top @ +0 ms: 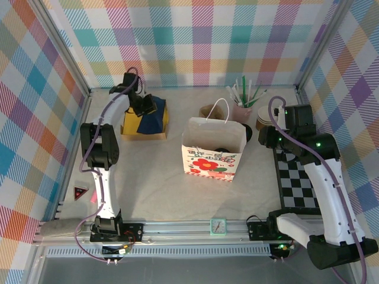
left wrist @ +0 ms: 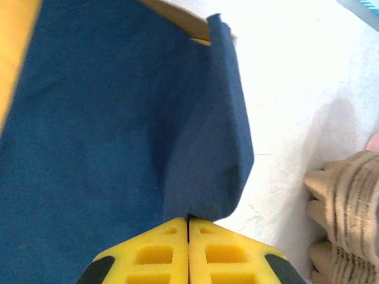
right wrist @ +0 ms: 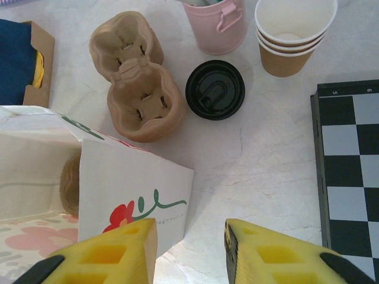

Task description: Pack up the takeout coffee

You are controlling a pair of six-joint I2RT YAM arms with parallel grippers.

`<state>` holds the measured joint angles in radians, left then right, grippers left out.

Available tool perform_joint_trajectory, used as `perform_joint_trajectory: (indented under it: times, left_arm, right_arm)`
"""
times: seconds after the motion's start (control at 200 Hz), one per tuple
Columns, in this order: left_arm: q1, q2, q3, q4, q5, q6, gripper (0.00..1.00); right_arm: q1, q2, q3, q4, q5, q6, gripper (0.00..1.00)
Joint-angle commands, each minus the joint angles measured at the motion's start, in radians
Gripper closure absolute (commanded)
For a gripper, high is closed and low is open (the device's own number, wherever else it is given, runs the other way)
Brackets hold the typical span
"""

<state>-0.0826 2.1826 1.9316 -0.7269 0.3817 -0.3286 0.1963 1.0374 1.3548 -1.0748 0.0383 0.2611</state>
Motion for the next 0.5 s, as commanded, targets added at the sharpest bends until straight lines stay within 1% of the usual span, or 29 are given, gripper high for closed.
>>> perform_joint_trajectory:
  times: [0.0, 0.12, 0.17, 0.21, 0.225, 0.235, 0.24, 0.245, 0.295, 0.33, 0.4, 0.445, 0.495]
  left_arm:
    - [0.032, -0.050, -0.021, 0.008, 0.033, -0.018, 0.91]
    - [0.066, -0.042, -0.026, -0.010, 0.007, -0.014, 0.90]
    - [0.078, -0.038, -0.023, -0.027, -0.035, -0.016, 0.85]
    - [0.082, -0.035, -0.014, -0.046, -0.090, -0.015, 0.79]
    - [0.083, -0.033, -0.008, -0.054, -0.112, -0.013, 0.75]
    - [0.082, -0.032, -0.003, -0.063, -0.128, -0.013, 0.71]
    - [0.082, -0.031, -0.002, -0.067, -0.136, -0.013, 0.71]
    - [0.082, -0.032, 0.000, -0.069, -0.145, -0.011, 0.68]
    - [0.080, -0.032, 0.025, -0.103, -0.200, -0.005, 0.49]
    - [0.073, -0.037, 0.036, -0.114, -0.234, 0.005, 0.41]
    - [0.040, -0.061, 0.054, -0.133, -0.346, 0.031, 0.34]
    - [0.012, -0.079, 0.061, -0.135, -0.406, 0.052, 0.33]
    - [-0.018, -0.096, 0.062, -0.126, -0.446, 0.073, 0.32]
  right_arm:
    - [-0.005, -0.012, -0.011, 0.020, -0.031, 0.018, 0.63]
    - [-0.004, -0.010, -0.012, 0.026, -0.049, 0.024, 0.64]
    - [-0.005, -0.010, -0.013, 0.028, -0.056, 0.025, 0.64]
    - [-0.005, -0.011, -0.011, 0.029, -0.058, 0.025, 0.64]
    - [-0.005, -0.011, -0.011, 0.027, -0.059, 0.026, 0.64]
    - [-0.005, -0.011, -0.011, 0.027, -0.060, 0.025, 0.64]
    - [-0.005, -0.012, -0.011, 0.027, -0.060, 0.025, 0.64]
    - [-0.005, -0.012, -0.009, 0.027, -0.060, 0.024, 0.64]
    - [-0.005, -0.014, -0.008, 0.024, -0.060, 0.021, 0.64]
    - [-0.004, -0.015, -0.006, 0.024, -0.058, 0.020, 0.64]
    - [-0.005, -0.019, -0.005, 0.025, -0.058, 0.019, 0.64]
    - [-0.005, -0.020, -0.004, 0.029, -0.059, 0.019, 0.64]
    - [-0.005, -0.019, -0.005, 0.033, -0.063, 0.022, 0.64]
